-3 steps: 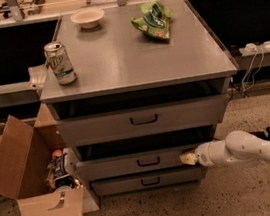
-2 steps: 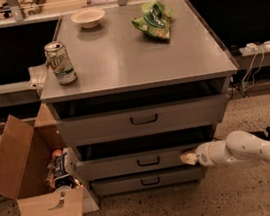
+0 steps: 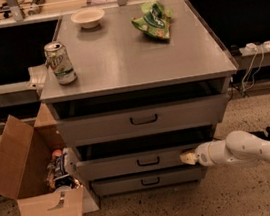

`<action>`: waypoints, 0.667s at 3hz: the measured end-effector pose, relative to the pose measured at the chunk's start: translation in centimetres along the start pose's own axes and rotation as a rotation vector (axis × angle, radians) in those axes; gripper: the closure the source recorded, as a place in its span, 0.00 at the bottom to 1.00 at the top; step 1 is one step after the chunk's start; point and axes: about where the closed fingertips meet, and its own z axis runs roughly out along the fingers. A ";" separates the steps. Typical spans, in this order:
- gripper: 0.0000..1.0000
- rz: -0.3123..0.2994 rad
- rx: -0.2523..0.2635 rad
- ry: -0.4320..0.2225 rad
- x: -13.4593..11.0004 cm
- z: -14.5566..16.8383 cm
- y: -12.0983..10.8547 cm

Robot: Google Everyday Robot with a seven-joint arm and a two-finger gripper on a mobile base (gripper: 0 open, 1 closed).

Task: Close middle drawer

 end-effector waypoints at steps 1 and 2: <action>1.00 -0.004 0.000 -0.001 -0.1 0.0 0.0; 1.00 -0.004 0.000 -0.001 -0.1 0.0 0.0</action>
Offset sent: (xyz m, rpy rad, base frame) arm 0.0280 -0.0169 0.0170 -0.0067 -0.0253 0.0777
